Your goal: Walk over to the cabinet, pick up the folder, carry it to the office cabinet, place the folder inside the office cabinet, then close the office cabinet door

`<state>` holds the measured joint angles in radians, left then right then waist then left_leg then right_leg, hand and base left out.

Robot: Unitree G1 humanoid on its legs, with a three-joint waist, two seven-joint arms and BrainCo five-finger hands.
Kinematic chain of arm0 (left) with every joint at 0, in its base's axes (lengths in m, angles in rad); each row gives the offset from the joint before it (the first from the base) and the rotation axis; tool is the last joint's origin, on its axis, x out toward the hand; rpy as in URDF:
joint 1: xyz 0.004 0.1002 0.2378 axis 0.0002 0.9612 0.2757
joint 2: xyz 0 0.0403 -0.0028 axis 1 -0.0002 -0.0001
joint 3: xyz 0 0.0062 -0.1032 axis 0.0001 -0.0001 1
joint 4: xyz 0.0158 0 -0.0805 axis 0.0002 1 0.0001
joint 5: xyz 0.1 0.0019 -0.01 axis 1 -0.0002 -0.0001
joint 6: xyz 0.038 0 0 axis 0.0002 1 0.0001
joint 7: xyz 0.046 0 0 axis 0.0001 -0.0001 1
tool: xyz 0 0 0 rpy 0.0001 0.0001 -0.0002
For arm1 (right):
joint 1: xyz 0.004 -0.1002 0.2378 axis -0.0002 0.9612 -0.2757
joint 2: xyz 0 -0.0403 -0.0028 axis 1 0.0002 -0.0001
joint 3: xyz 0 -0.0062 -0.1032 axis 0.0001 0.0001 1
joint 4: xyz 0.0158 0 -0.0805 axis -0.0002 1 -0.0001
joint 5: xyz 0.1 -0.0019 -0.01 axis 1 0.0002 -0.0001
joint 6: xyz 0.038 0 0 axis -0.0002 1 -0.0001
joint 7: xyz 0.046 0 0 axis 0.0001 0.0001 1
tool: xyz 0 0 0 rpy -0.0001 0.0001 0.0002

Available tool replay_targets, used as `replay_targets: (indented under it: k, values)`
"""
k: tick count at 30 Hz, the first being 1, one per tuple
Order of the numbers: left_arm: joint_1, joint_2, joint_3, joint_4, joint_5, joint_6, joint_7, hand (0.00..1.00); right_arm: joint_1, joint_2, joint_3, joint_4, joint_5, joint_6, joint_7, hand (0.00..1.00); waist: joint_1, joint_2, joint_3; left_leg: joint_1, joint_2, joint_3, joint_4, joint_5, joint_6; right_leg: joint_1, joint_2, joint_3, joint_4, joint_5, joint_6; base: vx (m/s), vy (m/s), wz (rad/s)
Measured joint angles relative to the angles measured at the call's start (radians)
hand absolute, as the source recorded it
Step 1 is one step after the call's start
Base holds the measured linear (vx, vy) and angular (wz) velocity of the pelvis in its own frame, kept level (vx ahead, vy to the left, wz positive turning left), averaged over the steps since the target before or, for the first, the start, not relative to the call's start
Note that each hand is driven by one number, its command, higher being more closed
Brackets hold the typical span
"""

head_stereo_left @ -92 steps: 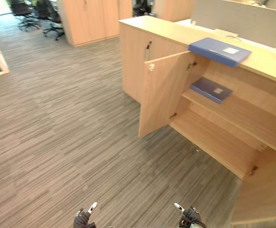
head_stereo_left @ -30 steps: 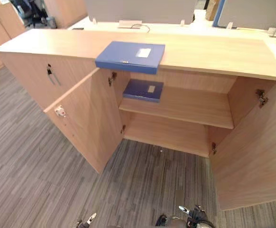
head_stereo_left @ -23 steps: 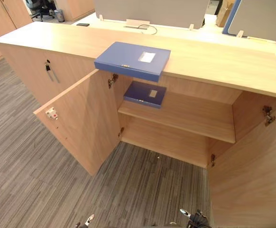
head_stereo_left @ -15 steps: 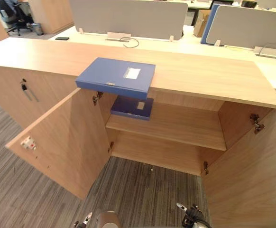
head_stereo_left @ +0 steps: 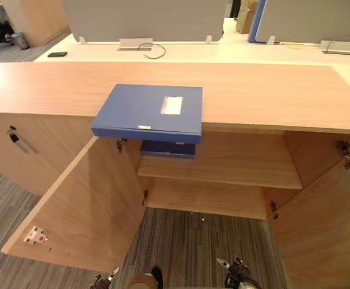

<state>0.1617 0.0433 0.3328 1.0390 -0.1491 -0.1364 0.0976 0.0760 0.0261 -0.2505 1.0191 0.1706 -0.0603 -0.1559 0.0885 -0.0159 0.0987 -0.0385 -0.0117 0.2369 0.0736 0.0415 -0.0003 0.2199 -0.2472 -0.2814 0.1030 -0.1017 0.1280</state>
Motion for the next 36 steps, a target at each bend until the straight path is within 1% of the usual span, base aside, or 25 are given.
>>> replay_targets:
  k: [2,3,4,5,6,7,8,9,10,11,12,13,14,15,17,18,21,22,24,26,28,30,31,33,36]
  values:
    - [0.001,0.0,-0.02,0.002,-0.001,0.0,0.0,0.0,0.008,-0.019,0.0,0.001,-0.004,0.003,0.0,0.0,-0.003,0.006,0.0,0.024,-0.017,0.001,-0.05,0.009,-0.001,-0.029,-0.017,0.012,0.043,0.0,0.0,-0.01,0.124,-0.3]
    - [0.005,-0.002,-0.046,0.002,-0.004,0.0,-0.005,0.0,0.009,-0.033,0.0,-0.001,-0.021,0.005,0.002,0.0,-0.002,0.024,-0.004,0.048,-0.025,0.001,-0.089,0.006,0.002,-0.074,-0.032,0.025,0.121,-0.001,0.0,-0.01,0.205,-0.47]
    - [0.009,-0.002,-0.064,0.001,-0.005,-0.001,-0.008,0.0,0.008,-0.037,0.0,-0.003,-0.028,0.006,0.003,0.0,-0.003,0.032,-0.006,0.06,-0.03,0.0,-0.106,0.006,0.002,-0.103,-0.04,0.033,0.171,-0.002,0.0,0.01,0.228,-0.56]
    - [0.015,0.008,-0.106,-0.006,-0.018,-0.003,-0.014,0.0,0.006,-0.044,0.006,-0.013,-0.035,0.006,0.009,0.0,-0.012,0.042,-0.008,0.078,-0.042,0.0,-0.122,0.005,0.003,-0.153,-0.065,0.04,0.279,-0.004,0.0,0.01,0.201,-0.34]
    - [0.024,0.026,-0.159,-0.031,-0.042,-0.005,-0.025,0.0,0.01,-0.046,0.009,-0.031,-0.035,0.006,0.012,0.0,-0.027,0.041,-0.005,0.093,-0.057,0.0,-0.125,0.001,0.01,-0.191,-0.096,0.037,0.373,-0.005,-0.002,0.01,0.193,-0.19]
    - [0.03,0.033,-0.19,-0.056,-0.055,-0.006,-0.031,0.0,0.014,-0.046,0.011,-0.041,-0.035,0.006,0.013,0.0,-0.032,0.037,-0.004,0.094,-0.065,0.001,-0.128,-0.001,0.013,-0.21,-0.112,0.037,0.412,-0.004,-0.003,-0.01,0.165,0.04]
    - [0.049,0.05,-0.259,-0.134,-0.105,-0.012,-0.053,0.0,0.021,-0.044,0.022,-0.059,-0.035,0.006,0.018,0.0,-0.041,0.035,-0.005,0.098,-0.078,0.001,-0.137,-0.003,0.015,-0.246,-0.138,0.036,0.478,-0.012,-0.004,0.02,0.124,0.12]
    - [0.063,0.059,-0.324,-0.215,-0.148,-0.017,-0.079,0.0,0.029,-0.048,0.043,-0.077,-0.035,0.006,0.022,0.0,-0.047,0.035,-0.004,0.098,-0.079,-0.001,-0.14,-0.003,0.015,-0.264,-0.133,0.04,0.488,-0.028,0.004,0.04,0.095,0.14]
    - [0.07,0.062,-0.354,-0.25,-0.173,-0.023,-0.1,0.0,0.031,-0.049,0.051,-0.079,-0.034,0.005,0.027,0.0,-0.05,0.035,-0.004,0.093,-0.079,-0.007,-0.14,-0.003,0.015,-0.271,-0.122,0.044,0.477,-0.038,0.014,0.06,0.039,0.16]
    - [0.072,0.062,-0.406,-0.307,-0.209,-0.027,-0.138,0.0,0.029,-0.049,0.057,-0.082,-0.034,0.005,0.036,0.0,-0.054,0.029,0.002,0.091,-0.076,-0.018,-0.14,-0.003,0.015,-0.272,-0.086,0.066,0.43,-0.063,0.012,0.04,-0.009,0.17]
    - [0.075,0.066,-0.44,-0.347,-0.233,-0.027,-0.159,0.0,0.031,-0.049,0.061,-0.08,-0.034,0.006,0.039,0.0,-0.059,0.029,0.003,0.089,-0.076,-0.023,-0.14,-0.002,0.014,-0.27,-0.056,0.083,0.379,-0.065,0.011,0.05,-0.055,0.2]
    - [0.081,0.065,-0.472,-0.392,-0.256,-0.026,-0.181,0.0,0.034,-0.05,0.077,-0.08,-0.034,0.007,0.041,0.0,-0.064,0.017,-0.001,0.089,-0.077,-0.022,-0.139,0.0,0.013,-0.262,-0.036,0.087,0.327,-0.061,0.004,0.06,-0.073,0.07]
    - [0.106,0.062,-0.506,-0.462,-0.281,-0.026,-0.207,0.0,0.039,-0.052,0.086,-0.074,-0.035,0.007,0.046,0.0,-0.065,0.012,-0.008,0.089,-0.075,-0.023,-0.139,0.006,0.007,-0.228,-0.025,0.078,0.258,-0.063,0.001,0.09,-0.089,-0.06]
    - [0.117,0.063,-0.518,-0.502,-0.287,-0.026,-0.217,0.0,0.039,-0.052,0.09,-0.072,-0.036,0.01,0.047,0.0,-0.065,0.011,-0.01,0.088,-0.074,-0.022,-0.139,0.011,0.007,-0.212,-0.014,0.075,0.218,-0.064,0.0,0.11,-0.105,-0.16]
    - [0.122,0.084,-0.549,-0.644,-0.313,-0.026,-0.253,0.0,0.036,-0.054,0.123,-0.073,-0.048,0.015,0.055,0.0,-0.065,0.008,-0.009,0.068,-0.062,-0.023,-0.14,0.03,0.026,-0.178,0.012,0.061,0.112,-0.063,0.001,0.1,-0.147,-0.05]
    - [0.121,0.093,-0.555,-0.677,-0.319,-0.026,-0.259,0.0,0.036,-0.055,0.126,-0.073,-0.056,0.018,0.057,0.0,-0.067,0.009,-0.008,0.068,-0.056,-0.025,-0.141,0.031,0.026,-0.171,0.018,0.058,0.104,-0.062,0.0,0.09,-0.166,0.07]
    - [0.117,0.184,-0.62,-0.866,-0.351,-0.031,-0.305,0.0,0.047,-0.054,0.144,-0.074,-0.074,0.019,0.068,0.0,-0.067,-0.009,-0.027,0.095,-0.027,-0.038,-0.16,0.035,0.014,-0.118,0.059,0.035,0.041,-0.055,-0.01,0.11,-0.186,0.06]
    - [0.117,0.192,-0.627,-0.882,-0.353,-0.032,-0.306,0.0,0.047,-0.055,0.15,-0.074,-0.074,0.019,0.068,0.0,-0.067,-0.009,-0.027,0.095,-0.024,-0.038,-0.16,0.034,0.013,-0.116,0.062,0.035,0.038,-0.055,-0.011,0.09,-0.138,-0.01]
    - [0.106,0.275,-0.692,-1.005,-0.376,-0.04,-0.346,0.0,0.033,-0.064,0.165,-0.076,-0.076,0.018,0.081,0.0,-0.07,-0.006,-0.028,0.102,-0.01,-0.039,-0.16,0.034,0.006,-0.092,0.079,0.035,0.014,-0.048,-0.017,0.08,-0.113,-0.01]
    - [0.101,0.334,-0.736,-1.069,-0.395,-0.04,-0.373,0.0,0.03,-0.064,0.165,-0.076,-0.078,0.018,0.089,0.0,-0.07,-0.005,-0.03,0.114,-0.005,-0.039,-0.16,0.033,0.005,-0.078,0.085,0.036,0.008,-0.042,-0.019,0.03,-0.068,-0.01]
    - [0.094,0.422,-0.779,-1.153,-0.426,-0.04,-0.412,0.0,0.026,-0.065,0.165,-0.074,-0.078,0.017,0.098,0.0,-0.071,-0.004,-0.031,0.129,0.002,-0.043,-0.16,0.033,0.004,-0.062,0.093,0.036,0.002,-0.033,-0.028,-0.01,-0.034,0.01]
    - [0.084,0.548,-0.82,-1.256,-0.487,-0.04,-0.461,0.0,0.018,-0.073,0.165,-0.068,-0.08,0.017,0.114,0.0,-0.076,-0.001,-0.039,0.128,0.01,-0.052,-0.161,0.035,0.001,-0.059,0.104,0.036,-0.019,-0.014,-0.039,-0.06,-0.015,0.02]
    - [0.078,0.576,-0.829,-1.274,-0.5,-0.039,-0.469,0.0,0.013,-0.076,0.165,-0.061,-0.081,0.017,0.117,0.0,-0.077,0.0,-0.04,0.127,0.011,-0.054,-0.161,0.036,0.0,-0.059,0.105,0.036,-0.023,-0.009,-0.039,-0.07,-0.004,-0.03]
    - [0.046,0.688,-0.858,-1.325,-0.554,-0.027,-0.51,0.0,-0.001,-0.091,0.165,-0.028,-0.104,0.017,0.127,0.0,-0.079,0.001,-0.042,0.123,0.013,-0.059,-0.161,0.037,-0.003,-0.06,0.105,0.038,-0.028,-0.003,-0.042,-0.1,0.013,0.01]
    - [-0.01,0.8,-0.87,-1.375,-0.642,-0.008,-0.563,0.0,0.0,-0.106,0.164,0.007,-0.118,0.017,0.136,0.0,-0.081,0.004,-0.049,0.106,0.014,-0.071,-0.164,0.046,-0.009,-0.066,0.105,0.047,-0.03,0.005,-0.055,-0.13,0.035,0.09]
